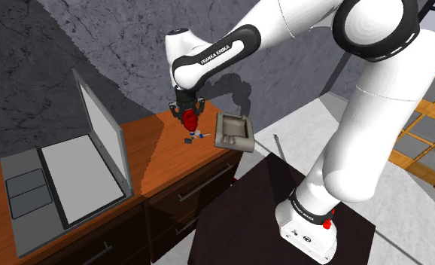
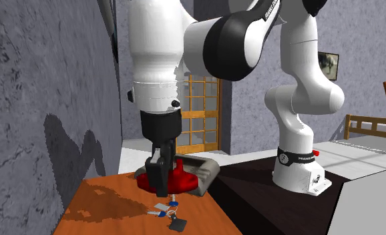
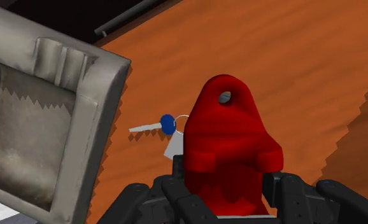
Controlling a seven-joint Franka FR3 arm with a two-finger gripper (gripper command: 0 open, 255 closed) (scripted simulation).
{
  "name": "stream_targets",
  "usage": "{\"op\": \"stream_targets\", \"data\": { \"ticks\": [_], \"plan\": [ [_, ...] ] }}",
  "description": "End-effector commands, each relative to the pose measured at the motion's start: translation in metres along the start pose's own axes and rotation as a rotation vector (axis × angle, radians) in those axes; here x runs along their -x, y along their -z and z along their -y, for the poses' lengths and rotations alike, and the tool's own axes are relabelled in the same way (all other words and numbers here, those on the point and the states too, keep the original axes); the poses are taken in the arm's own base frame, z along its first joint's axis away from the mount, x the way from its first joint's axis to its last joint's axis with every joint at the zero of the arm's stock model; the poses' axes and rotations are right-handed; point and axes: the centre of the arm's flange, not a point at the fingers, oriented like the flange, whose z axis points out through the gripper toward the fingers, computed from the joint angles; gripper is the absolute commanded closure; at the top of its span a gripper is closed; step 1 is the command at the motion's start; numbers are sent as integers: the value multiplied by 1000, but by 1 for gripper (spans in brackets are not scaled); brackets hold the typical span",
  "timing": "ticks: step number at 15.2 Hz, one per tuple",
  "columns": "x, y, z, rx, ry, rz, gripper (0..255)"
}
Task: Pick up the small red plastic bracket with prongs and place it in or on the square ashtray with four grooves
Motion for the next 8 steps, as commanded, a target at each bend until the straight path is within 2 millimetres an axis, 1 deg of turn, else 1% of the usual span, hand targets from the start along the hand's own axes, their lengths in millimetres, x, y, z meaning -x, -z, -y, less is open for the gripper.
{"op": "stream_targets", "data": {
  "ticks": [1,6,7,8],
  "plan": [
    [0,11,-3,0,0,0,255],
    [0,37,-8,0,0,0,255],
    [0,40,-8,0,0,0,255],
    [-1,37,-21,0,0,0,255]
  ]
}}
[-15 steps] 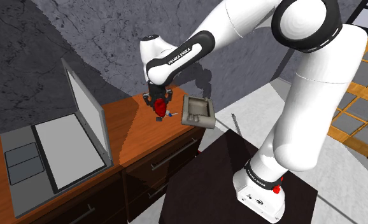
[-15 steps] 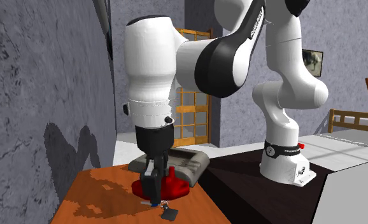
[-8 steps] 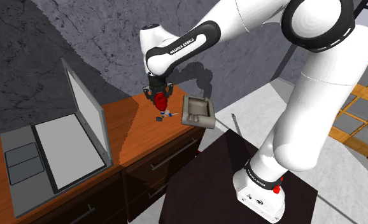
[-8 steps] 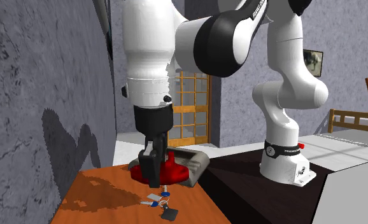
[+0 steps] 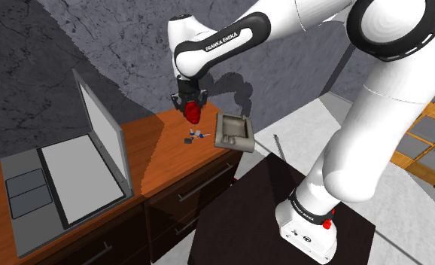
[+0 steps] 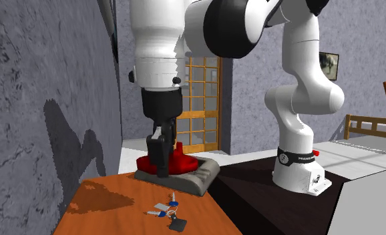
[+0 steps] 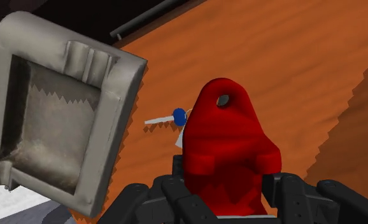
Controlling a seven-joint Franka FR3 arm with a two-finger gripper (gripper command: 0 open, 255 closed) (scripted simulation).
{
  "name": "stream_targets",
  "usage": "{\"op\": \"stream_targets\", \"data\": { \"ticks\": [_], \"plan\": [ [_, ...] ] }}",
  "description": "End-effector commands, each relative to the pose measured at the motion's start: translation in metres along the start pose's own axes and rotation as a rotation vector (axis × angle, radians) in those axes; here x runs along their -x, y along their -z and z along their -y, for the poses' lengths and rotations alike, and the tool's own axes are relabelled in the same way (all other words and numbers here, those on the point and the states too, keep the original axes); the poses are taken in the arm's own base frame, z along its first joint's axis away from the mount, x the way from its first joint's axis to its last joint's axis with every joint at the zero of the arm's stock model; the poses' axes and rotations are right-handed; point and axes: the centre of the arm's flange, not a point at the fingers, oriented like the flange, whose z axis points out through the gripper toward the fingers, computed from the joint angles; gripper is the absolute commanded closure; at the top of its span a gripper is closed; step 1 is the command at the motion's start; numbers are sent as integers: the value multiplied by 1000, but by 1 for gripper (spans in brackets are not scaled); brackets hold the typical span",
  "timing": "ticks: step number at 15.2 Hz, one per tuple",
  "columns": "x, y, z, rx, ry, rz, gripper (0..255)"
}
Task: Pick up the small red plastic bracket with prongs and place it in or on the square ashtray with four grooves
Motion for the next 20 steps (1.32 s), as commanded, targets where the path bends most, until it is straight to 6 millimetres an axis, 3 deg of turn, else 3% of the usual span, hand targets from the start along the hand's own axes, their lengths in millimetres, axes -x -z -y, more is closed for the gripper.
{"op": "stream_targets", "data": {
  "ticks": [1,17,20],
  "plan": [
    [-2,-1,-20,0,0,0,255],
    [-13,-45,-225,0,0,0,255],
    [-13,-61,-222,0,0,0,255]
  ]
}}
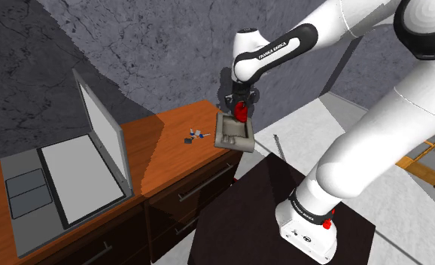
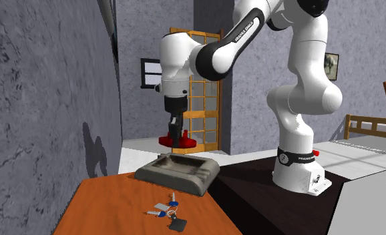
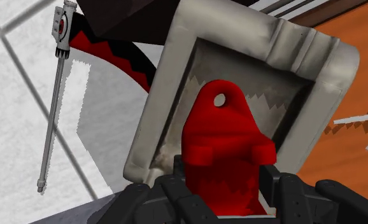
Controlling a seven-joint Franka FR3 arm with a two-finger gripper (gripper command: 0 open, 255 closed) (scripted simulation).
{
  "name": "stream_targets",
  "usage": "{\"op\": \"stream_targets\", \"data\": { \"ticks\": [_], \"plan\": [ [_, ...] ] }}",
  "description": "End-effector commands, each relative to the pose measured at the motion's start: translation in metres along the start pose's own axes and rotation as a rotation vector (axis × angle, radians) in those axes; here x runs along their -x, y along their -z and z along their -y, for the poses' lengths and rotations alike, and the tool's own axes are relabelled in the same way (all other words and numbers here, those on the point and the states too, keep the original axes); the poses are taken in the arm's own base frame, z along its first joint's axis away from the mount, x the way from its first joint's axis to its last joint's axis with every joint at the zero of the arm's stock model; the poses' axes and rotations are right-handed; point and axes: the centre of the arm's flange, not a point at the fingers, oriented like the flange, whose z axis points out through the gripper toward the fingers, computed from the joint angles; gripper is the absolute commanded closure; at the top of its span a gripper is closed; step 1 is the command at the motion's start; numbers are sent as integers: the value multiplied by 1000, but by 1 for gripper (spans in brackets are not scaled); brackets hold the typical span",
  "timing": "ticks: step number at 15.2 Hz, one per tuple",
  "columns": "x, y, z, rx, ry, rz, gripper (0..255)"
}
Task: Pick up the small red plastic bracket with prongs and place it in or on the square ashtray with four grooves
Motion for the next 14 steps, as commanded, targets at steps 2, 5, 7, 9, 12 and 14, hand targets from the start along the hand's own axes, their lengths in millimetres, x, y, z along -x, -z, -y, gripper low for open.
{"op": "stream_targets", "data": {
  "ticks": [2,5,7,9,12,14],
  "plan": [
    [0,-15,1,0,1,-1,255],
    [1,-31,4,0,1,-1,255],
    [1,-41,6,0,1,-1,255],
    [1,-54,9,0,1,-1,255],
    [1,-54,9,0,1,-1,255],
    [1,-54,9,0,1,-1,255]
  ]
}}
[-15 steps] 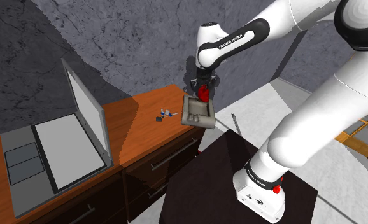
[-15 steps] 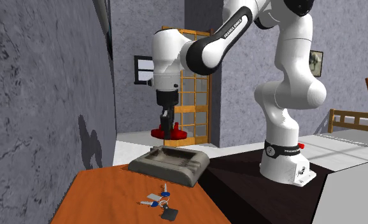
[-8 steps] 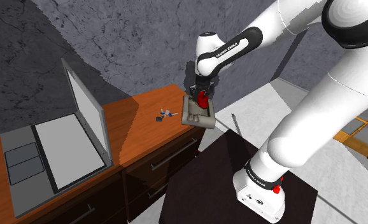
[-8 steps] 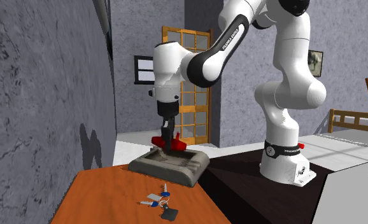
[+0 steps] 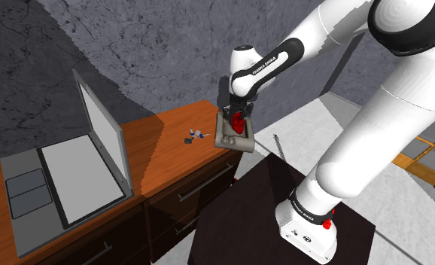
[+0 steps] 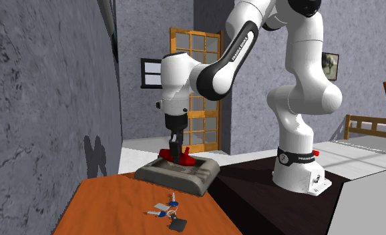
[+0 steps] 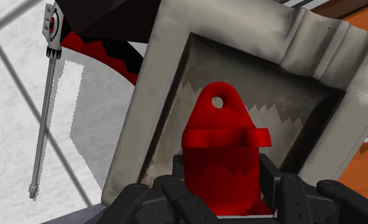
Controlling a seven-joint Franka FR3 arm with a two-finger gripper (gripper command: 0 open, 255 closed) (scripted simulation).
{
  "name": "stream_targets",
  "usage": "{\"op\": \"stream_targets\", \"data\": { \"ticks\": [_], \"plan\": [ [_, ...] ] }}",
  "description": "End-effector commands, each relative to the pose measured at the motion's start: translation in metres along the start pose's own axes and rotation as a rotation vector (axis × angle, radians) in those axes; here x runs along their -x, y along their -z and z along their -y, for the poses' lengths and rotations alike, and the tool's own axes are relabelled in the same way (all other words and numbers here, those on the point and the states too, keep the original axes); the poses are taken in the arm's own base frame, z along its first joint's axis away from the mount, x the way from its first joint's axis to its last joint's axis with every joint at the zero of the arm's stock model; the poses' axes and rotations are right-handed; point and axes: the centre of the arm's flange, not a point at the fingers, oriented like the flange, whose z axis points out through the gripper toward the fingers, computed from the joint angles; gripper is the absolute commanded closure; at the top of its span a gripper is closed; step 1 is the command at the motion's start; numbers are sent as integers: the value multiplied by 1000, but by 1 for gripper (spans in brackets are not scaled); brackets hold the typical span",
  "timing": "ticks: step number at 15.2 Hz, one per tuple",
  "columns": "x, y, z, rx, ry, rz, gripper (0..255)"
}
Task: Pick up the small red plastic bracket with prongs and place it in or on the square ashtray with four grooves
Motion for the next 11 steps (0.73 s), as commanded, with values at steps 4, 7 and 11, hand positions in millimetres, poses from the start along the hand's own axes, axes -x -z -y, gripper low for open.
{"op": "stream_targets", "data": {
  "ticks": [4,7,11],
  "plan": [
    [0,0,0,0,0,0,0],
    [0,0,0,0,0,0,0],
    [0,26,0,0,0,0,0]
  ]
}}
